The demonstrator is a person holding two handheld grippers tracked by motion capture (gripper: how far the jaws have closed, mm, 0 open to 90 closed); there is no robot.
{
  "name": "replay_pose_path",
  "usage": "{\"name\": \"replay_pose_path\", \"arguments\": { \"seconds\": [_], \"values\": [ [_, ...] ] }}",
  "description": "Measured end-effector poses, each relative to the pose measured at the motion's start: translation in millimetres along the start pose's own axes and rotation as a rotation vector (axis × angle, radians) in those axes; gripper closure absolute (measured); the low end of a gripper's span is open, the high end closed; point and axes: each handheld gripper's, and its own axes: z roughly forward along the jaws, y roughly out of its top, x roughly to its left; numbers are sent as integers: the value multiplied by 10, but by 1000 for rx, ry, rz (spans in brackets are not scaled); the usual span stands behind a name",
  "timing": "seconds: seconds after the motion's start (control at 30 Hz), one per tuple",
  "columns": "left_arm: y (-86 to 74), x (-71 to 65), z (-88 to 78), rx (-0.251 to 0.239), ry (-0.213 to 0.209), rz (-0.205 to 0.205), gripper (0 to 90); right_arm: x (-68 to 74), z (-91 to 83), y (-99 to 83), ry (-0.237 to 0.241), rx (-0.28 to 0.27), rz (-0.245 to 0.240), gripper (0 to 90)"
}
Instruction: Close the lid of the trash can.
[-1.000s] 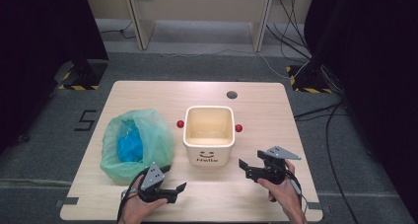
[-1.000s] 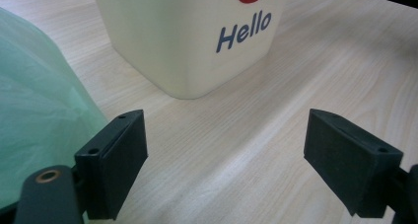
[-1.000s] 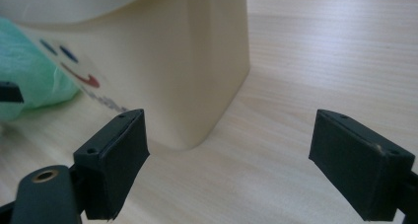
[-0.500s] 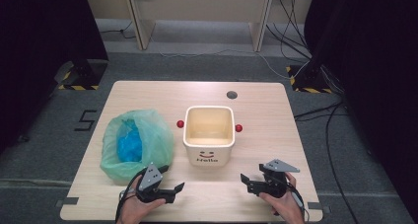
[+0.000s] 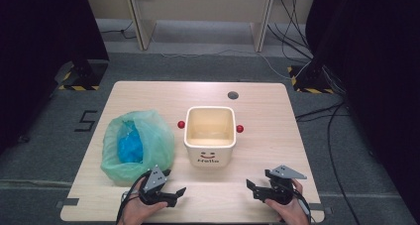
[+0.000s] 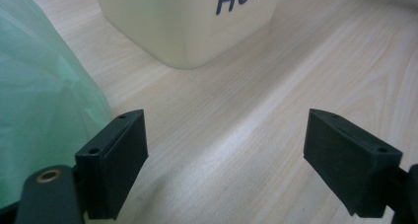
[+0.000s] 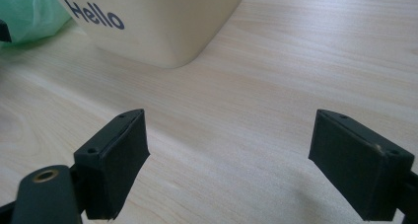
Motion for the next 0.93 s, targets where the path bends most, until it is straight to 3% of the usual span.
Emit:
{"name": "replay_pose_path", "arguments": {
  "seconds": [0.33, 0.47, 0.93],
  "values": [
    [-66, -23, 77, 117, 7, 52, 161, -12, 15, -27, -6, 9, 3, 150],
    [-78, -11, 89, 119, -8, 33, 154, -10, 20, -29, -6, 12, 4, 150],
    [-78, -10, 92, 120, -9, 33, 147, -25, 21, -30, -3, 10, 15, 150]
  ]
}}
